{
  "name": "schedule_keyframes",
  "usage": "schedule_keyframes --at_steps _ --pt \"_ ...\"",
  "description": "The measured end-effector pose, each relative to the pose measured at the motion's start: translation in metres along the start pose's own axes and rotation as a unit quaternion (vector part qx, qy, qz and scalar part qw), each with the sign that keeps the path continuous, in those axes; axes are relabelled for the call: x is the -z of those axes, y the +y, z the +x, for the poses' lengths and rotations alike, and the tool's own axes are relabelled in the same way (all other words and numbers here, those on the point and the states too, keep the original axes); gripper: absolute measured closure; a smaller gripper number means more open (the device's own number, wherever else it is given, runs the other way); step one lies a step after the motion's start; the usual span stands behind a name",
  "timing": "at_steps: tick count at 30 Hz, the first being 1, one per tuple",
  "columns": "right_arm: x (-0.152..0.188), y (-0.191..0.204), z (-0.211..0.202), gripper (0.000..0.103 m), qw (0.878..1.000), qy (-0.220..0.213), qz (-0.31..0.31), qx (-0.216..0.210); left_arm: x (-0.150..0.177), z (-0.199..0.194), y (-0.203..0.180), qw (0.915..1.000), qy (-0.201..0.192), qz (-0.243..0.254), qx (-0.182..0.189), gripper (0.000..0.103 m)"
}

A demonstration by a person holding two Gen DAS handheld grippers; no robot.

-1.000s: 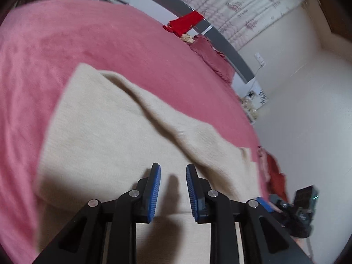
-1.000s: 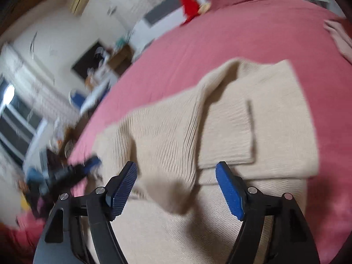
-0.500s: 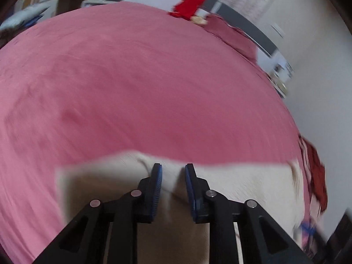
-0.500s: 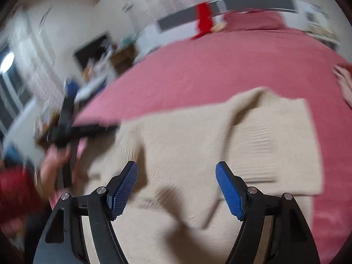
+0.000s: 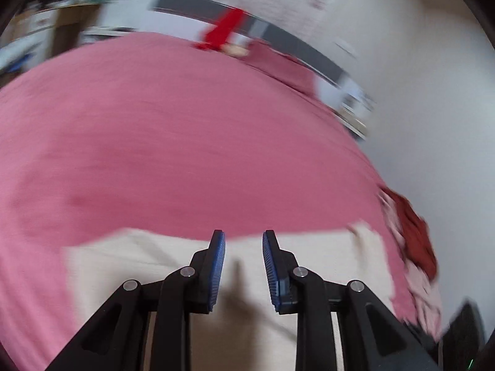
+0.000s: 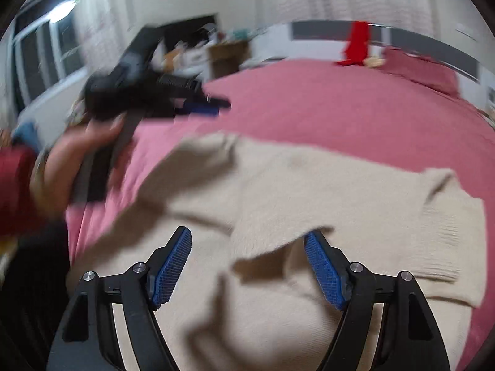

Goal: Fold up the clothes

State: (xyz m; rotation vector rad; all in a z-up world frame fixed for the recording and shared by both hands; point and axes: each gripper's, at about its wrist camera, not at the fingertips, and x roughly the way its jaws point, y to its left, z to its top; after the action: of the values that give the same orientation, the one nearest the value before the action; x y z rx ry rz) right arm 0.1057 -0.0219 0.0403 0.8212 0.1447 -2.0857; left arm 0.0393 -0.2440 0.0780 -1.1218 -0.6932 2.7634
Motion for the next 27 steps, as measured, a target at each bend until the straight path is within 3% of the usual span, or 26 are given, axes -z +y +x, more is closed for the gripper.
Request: schedule_keyframes --at_steps 2,6,9,13,15,17,20,22,24,25,27 --pt "-0.001 -0.019 -0.007 0.026 0.999 -0.008 0.046 -0.002 0.007 0.021 -0.029 0.9985 0.03 0.044 0.017 0.078" --pt "0.013 -0.05 -0.015 0.026 0.993 -0.01 0.118 0.007 0.043 0.055 -0.037 0.9853 0.122 0.117 -0.024 0.079" --pt "0.023 -0.061 -0.006 0.026 0.99 0.01 0.136 0.023 0.069 0.033 -0.03 0.9769 0.113 0.181 -0.015 0.078" --pt "0.036 -0.091 0.017 0.026 0.974 0.096 0.162 0.123 0.077 0.008 -0.018 0.969 0.131 0.208 -0.022 0.078" --pt "0.038 -0.108 0.003 0.026 0.969 0.061 0.216 0.107 0.07 -0.007 -0.013 0.9748 0.12 0.187 -0.023 0.078" --pt "0.028 -0.106 -0.01 0.026 0.975 0.021 0.201 0.093 0.056 -0.018 -0.015 0.9854 0.077 0.151 -0.02 0.078" --pt "0.012 -0.101 -0.025 0.026 0.983 -0.036 0.172 0.058 0.037 -0.021 -0.031 0.9945 0.016 0.1 0.027 0.076" --pt "0.006 -0.097 -0.022 0.026 0.982 -0.055 0.178 -0.026 0.037 0.0 -0.039 0.9944 0.038 0.079 0.059 0.076" --pt "0.007 -0.096 -0.008 0.026 0.976 -0.033 0.189 -0.107 0.048 0.033 -0.046 0.9897 0.103 0.089 0.043 0.076" --pt "0.012 -0.098 0.005 0.025 0.973 -0.001 0.19 -0.127 0.058 0.047 -0.049 0.984 0.136 0.114 0.016 0.077" --pt "0.03 -0.106 0.019 0.026 0.977 0.066 0.186 -0.084 0.074 0.045 -0.053 0.9728 0.144 0.182 -0.001 0.078"
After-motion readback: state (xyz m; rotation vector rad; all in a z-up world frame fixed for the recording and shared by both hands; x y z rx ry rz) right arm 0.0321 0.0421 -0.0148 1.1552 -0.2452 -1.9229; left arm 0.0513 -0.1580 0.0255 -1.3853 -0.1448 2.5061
